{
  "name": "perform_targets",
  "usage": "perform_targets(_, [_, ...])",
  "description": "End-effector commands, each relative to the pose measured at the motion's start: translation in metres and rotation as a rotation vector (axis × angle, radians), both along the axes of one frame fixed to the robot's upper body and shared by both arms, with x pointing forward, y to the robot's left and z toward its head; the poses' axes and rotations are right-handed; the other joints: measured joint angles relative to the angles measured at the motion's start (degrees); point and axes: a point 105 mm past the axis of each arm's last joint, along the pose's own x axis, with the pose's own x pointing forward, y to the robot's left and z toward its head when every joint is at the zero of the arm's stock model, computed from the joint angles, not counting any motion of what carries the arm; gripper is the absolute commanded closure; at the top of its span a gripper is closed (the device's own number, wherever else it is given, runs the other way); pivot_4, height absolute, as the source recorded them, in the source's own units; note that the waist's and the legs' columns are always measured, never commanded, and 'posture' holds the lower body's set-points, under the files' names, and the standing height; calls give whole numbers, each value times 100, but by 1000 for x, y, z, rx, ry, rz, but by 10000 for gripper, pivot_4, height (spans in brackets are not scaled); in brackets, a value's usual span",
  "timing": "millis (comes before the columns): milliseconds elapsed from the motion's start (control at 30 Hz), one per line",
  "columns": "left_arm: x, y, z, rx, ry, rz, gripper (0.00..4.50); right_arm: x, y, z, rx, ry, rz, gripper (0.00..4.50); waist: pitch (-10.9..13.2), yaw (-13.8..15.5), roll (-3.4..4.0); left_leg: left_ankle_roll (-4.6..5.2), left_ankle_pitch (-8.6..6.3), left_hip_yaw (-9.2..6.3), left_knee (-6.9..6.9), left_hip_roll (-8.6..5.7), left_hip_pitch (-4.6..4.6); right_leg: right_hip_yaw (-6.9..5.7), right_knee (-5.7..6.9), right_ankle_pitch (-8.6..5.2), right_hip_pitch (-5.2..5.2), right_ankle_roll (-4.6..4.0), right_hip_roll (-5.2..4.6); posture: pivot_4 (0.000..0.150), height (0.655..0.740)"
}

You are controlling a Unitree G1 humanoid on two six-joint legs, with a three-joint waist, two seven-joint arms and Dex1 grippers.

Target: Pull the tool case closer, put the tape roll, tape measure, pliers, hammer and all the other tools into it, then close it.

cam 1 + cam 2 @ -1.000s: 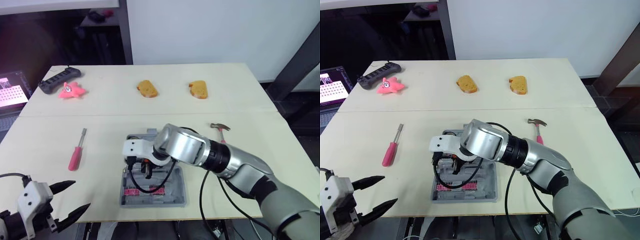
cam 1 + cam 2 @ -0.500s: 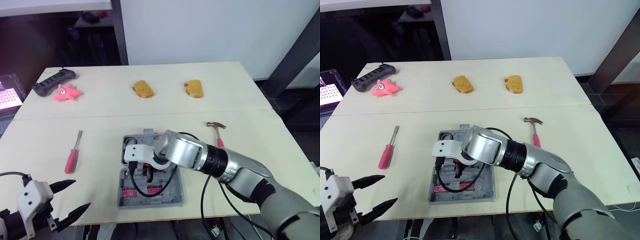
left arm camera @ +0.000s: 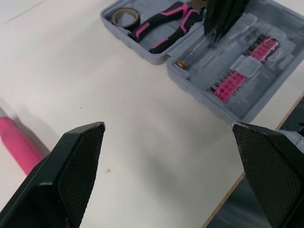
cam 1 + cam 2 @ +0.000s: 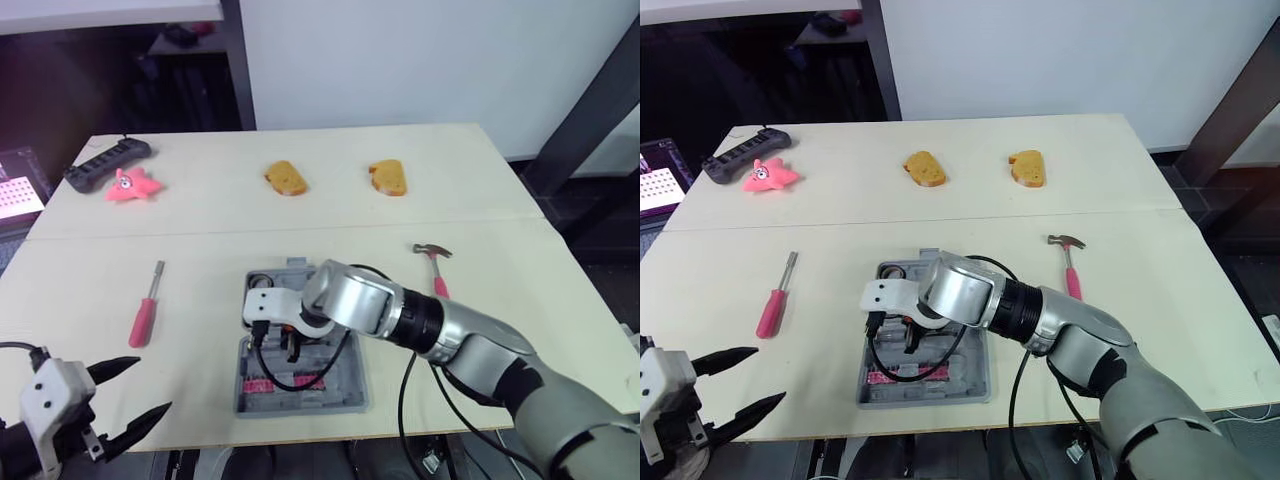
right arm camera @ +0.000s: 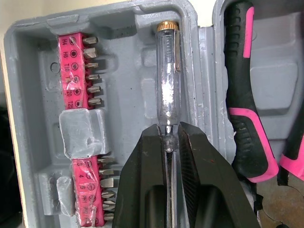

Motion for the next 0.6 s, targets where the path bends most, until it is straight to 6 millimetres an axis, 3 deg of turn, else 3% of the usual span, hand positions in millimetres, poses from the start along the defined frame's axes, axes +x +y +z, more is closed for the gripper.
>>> perform_targets(33, [1, 0, 9, 23, -28, -7, 0, 4, 10, 13, 30, -67, 38, 44246, 0, -4, 0, 0, 0, 0, -1, 0, 0, 0, 0, 0, 0, 0, 0, 1500, 7400])
perform_targets(167, [4, 0, 10, 20, -30, -7, 0, 9, 8, 21, 33, -114, 44, 27482, 0, -1, 1, 0, 0, -1, 0, 0, 0, 0, 0, 0, 0, 0, 0, 1500, 7400])
perform_targets(267, [6, -2, 10, 16, -31, -19, 0, 3, 6, 34, 52, -111, 71, 12509, 0, 14, 0, 0, 0, -1, 3, -1, 0, 0, 0, 0, 1, -1, -1, 1500, 7400])
perform_targets(467, [11, -7, 10, 3, -37, -49, 0, -7, -8, 66, 197, -90, 104, 12509, -1, 40, -2, 0, 0, -2, -8, -1, -3, 0, -5, -1, -2, 0, -2, 1500, 7400])
perform_targets(600, [19, -8, 11, -9, -44, -71, 0, -4, -8, 85, 530, -173, 162, 12509, -4, 57, -7, -1, 0, -1, -6, -1, -5, -3, -12, 0, 4, 2, -3, 1500, 7400])
